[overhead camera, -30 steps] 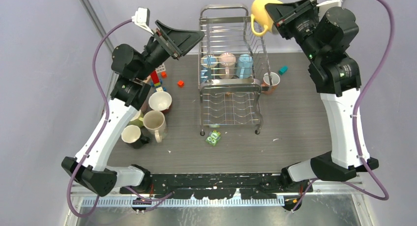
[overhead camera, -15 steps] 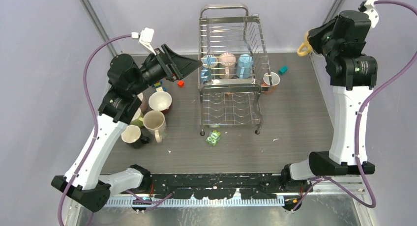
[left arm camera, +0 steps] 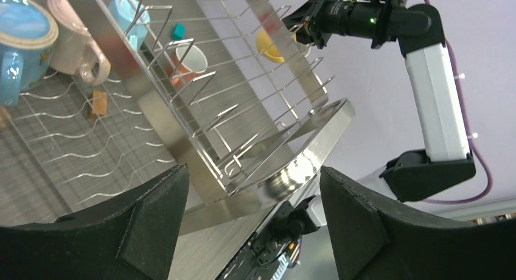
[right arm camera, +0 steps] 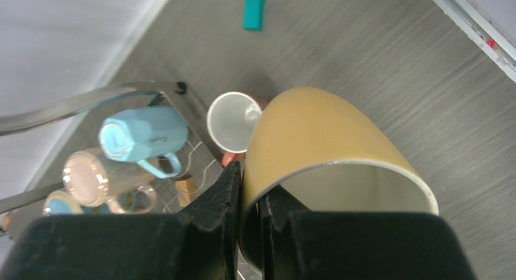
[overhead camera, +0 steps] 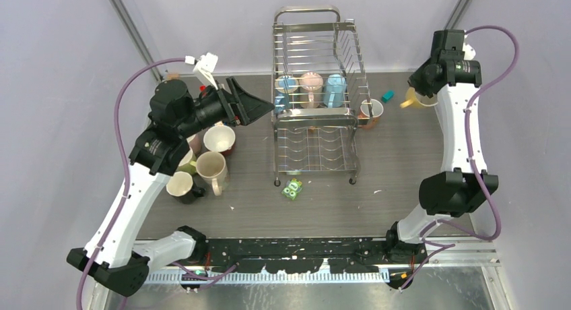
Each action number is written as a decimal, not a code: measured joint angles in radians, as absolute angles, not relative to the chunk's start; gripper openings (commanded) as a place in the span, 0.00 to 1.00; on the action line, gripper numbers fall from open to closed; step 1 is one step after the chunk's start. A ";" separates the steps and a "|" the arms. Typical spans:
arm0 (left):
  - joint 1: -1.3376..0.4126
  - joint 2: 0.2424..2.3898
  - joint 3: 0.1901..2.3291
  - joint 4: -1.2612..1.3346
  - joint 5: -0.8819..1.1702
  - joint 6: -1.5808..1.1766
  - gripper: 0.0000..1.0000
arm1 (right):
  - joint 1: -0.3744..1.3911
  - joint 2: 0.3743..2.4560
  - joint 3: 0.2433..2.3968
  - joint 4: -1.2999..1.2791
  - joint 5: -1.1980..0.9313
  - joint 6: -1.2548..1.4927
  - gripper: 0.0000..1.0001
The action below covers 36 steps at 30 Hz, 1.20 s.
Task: Unload the cups from the dish rack
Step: Place the cup at the center of the board.
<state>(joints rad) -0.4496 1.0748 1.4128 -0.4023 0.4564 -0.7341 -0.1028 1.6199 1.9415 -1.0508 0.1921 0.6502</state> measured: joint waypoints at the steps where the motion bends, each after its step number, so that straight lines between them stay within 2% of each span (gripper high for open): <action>1: -0.449 1.072 1.408 -0.411 0.456 -0.728 0.80 | -0.113 1.634 1.929 -1.053 0.185 0.647 0.01; 10: -0.450 1.019 1.347 -0.464 0.456 -0.715 0.80 | -0.175 1.842 1.916 -1.042 0.143 0.622 0.01; 19: -0.450 1.001 1.301 -0.471 0.457 -0.702 0.80 | -0.194 2.157 2.038 -1.056 0.098 0.608 0.01; 36: -0.449 1.027 1.290 -0.487 0.452 -0.679 0.81 | -0.194 2.281 2.141 -1.072 0.026 0.595 0.01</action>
